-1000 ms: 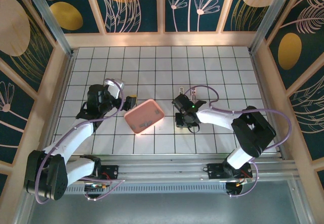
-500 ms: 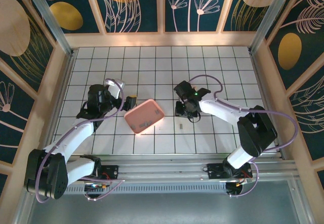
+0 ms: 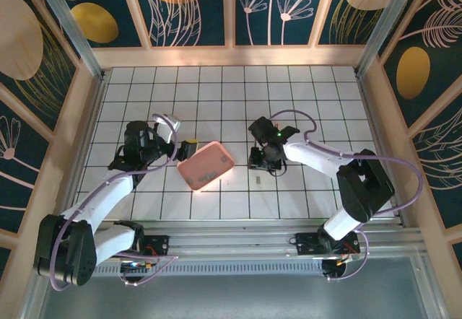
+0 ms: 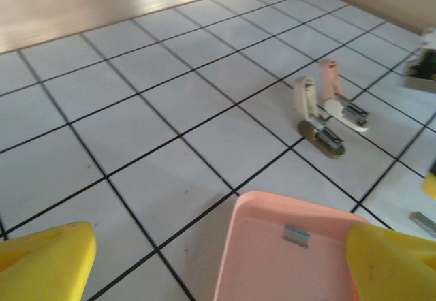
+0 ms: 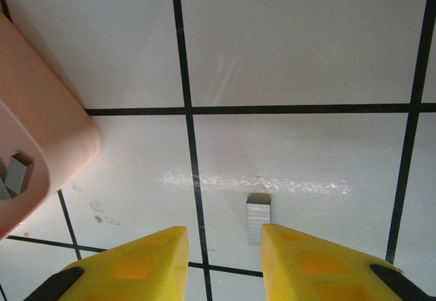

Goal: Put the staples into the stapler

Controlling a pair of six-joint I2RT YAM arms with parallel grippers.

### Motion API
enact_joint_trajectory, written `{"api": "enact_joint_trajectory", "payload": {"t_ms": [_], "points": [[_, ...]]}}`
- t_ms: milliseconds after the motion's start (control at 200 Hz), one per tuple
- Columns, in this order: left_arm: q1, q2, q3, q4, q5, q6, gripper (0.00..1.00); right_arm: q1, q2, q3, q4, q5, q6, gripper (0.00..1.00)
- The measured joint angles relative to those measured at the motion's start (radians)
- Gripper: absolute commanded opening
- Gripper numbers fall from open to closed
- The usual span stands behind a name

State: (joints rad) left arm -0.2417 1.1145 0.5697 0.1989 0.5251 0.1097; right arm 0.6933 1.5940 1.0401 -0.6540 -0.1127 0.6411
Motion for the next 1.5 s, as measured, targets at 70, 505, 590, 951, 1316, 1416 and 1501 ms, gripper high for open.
{"api": "enact_joint_trajectory", "payload": {"t_ms": [70,505,590,951,1316,1416,1501], "points": [[0.000,-0.008,-0.002,0.000,0.040,0.018,0.92,0.000,0.007,-0.010,0.003,-0.002,0.000,0.36],[0.000,-0.028,-0.008,-0.001,0.133,0.109,0.89,0.010,0.045,-0.026,0.021,-0.013,-0.008,0.36],[0.000,-0.040,-0.014,0.000,0.131,0.125,0.89,0.016,0.046,-0.026,0.021,-0.013,-0.010,0.36],[0.000,-0.067,-0.036,0.000,0.095,0.142,0.88,0.022,0.072,-0.018,0.021,-0.020,-0.031,0.35],[0.000,-0.066,-0.036,0.000,0.094,0.141,0.88,0.021,0.094,-0.012,0.013,-0.016,-0.030,0.33],[0.000,-0.066,-0.036,0.000,0.093,0.141,0.88,0.021,0.109,-0.001,-0.002,-0.011,-0.030,0.32],[0.000,-0.066,-0.036,0.000,0.094,0.141,0.89,0.021,0.127,0.010,-0.014,-0.005,-0.033,0.32]]}}
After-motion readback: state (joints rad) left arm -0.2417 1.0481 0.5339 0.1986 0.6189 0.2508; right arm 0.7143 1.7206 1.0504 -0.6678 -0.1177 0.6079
